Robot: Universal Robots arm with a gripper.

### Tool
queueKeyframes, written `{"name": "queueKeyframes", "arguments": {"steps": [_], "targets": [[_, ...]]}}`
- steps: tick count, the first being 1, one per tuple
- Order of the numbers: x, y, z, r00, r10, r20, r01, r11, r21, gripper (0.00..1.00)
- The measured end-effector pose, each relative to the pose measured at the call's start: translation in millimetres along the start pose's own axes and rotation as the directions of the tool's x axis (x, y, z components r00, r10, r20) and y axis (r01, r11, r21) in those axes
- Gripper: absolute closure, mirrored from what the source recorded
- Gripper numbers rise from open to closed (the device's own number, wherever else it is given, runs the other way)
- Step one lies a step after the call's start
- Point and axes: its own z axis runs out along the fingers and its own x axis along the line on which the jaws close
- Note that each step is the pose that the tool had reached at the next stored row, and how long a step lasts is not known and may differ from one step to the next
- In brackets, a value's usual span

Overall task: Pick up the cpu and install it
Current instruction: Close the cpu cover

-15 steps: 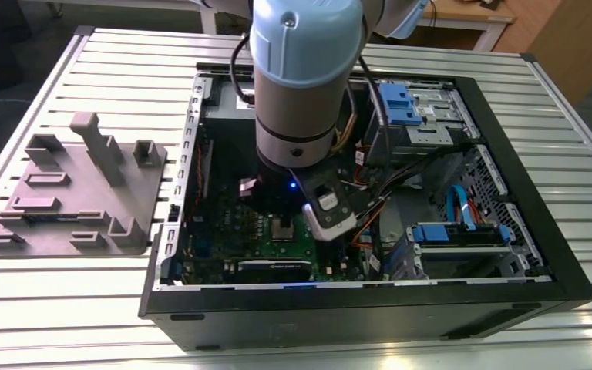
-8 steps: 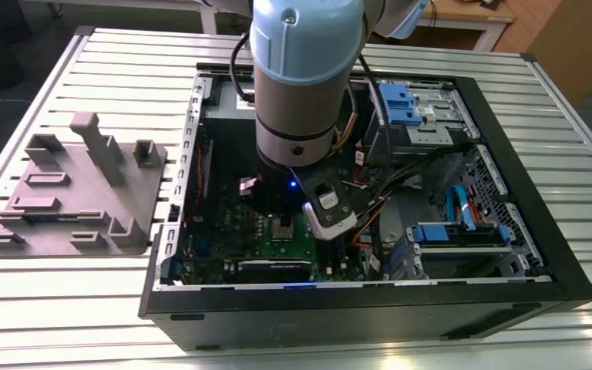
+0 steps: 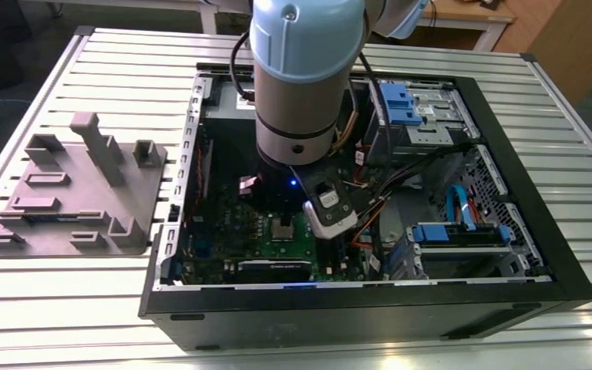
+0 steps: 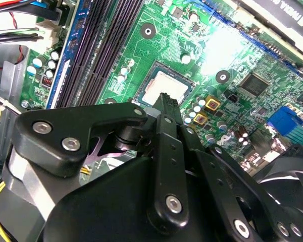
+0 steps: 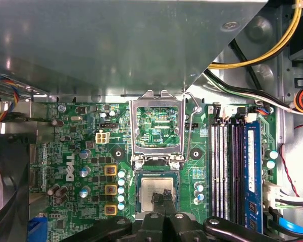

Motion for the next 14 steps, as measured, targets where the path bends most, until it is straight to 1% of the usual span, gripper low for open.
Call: {"name": "queueKeyframes", "arguments": {"steps": [5,14], "targets": [[-1.1,0.0,-0.2,1.0000,0.000,0.0000,0.000,1.0000,0.0000,0.90],[-13.4,0.1,0.3,1.0000,0.004,0.0003,-0.004,1.0000,0.0000,0.90]]}}
